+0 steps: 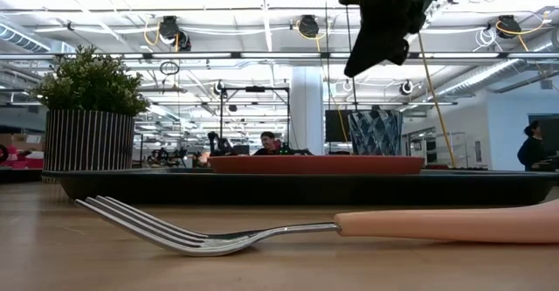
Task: Pick and place plate/cup/fork/spoon on tray
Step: Put the blue spoon on the black serving tray
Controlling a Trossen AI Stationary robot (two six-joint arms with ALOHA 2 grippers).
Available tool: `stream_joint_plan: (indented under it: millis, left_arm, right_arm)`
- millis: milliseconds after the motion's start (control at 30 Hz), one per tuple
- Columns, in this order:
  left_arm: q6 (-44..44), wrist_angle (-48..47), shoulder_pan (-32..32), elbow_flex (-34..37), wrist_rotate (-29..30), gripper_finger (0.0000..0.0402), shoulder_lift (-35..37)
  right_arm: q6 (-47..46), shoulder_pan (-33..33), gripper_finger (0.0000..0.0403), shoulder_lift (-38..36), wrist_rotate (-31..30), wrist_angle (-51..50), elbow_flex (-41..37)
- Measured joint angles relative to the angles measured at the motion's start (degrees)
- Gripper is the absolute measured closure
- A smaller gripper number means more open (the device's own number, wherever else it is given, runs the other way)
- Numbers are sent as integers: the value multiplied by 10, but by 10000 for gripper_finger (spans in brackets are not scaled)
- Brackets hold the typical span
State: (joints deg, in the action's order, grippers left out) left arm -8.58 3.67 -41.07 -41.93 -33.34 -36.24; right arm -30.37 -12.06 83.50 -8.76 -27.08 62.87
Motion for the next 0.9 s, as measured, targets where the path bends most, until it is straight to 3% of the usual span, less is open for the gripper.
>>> stream_joint_plan:
  millis: [300, 500, 700, 900]
  left_arm:
    - [12, 30, 24, 0, 0, 256, -21]
    - [-5, 40, 33, 0, -1, 256, -21]
    - [-9, 56, 33, 0, 0, 256, -21]
    - [-20, 64, 33, 0, -1, 256, -21]
  right_arm:
    - [-197, -34, 377, 5, 148, -16, 1]
    - [-461, -96, 341, 5, 242, -161, 1]
    - [-698, -188, 333, 6, 236, -201, 0]
    - [-849, -270, 331, 41, 155, -142, 1]
